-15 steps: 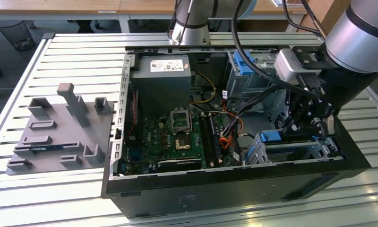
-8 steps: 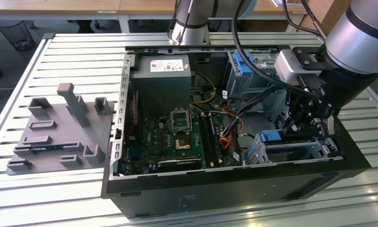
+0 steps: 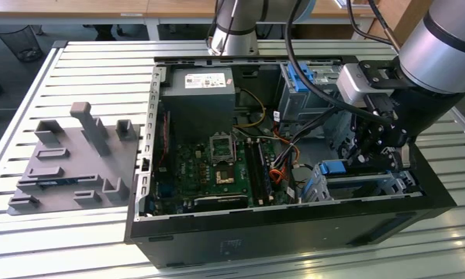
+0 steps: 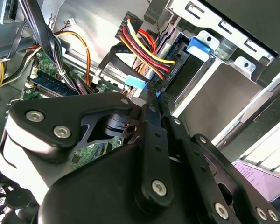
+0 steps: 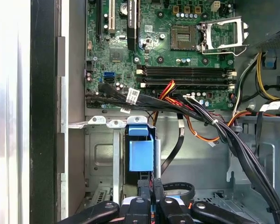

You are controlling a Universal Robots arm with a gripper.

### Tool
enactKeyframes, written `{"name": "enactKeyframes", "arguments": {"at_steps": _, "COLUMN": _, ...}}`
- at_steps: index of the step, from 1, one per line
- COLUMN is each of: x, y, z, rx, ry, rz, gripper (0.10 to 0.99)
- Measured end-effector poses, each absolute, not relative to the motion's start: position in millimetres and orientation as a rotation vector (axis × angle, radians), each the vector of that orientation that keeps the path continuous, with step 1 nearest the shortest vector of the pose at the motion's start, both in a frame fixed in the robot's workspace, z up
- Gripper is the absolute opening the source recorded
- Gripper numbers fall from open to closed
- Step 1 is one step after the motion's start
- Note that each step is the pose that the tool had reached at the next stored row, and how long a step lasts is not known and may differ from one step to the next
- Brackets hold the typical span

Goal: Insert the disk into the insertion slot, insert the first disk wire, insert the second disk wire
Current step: 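Insert the second disk wire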

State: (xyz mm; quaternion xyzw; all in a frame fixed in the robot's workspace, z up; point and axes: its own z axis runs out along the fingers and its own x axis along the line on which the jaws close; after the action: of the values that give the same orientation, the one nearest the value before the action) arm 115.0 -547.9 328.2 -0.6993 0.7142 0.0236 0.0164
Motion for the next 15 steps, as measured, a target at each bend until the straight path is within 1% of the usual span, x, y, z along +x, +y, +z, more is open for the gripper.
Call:
{"name": "enactKeyframes", "arguments": {"at_steps": 6, "x": 115.0, "y": -547.9, "z": 327.9, "rx": -2.174, "ry": 2.22, "rz": 0.074, "gripper": 0.161}}
{"name": "enactKeyframes", "arguments": {"at_steps": 7, "x": 115.0, "y": -547.9, "z": 327.9, "rx": -2.174, "ry": 2.22, "rz": 0.074, "gripper": 0.224}}
{"name": "enactKeyframes", "arguments": {"at_steps": 15, "x": 115.0, "y": -547.9, "z": 335.5, "rx": -2.174, "ry": 2.22, "rz": 0.074, "gripper": 0.224}}
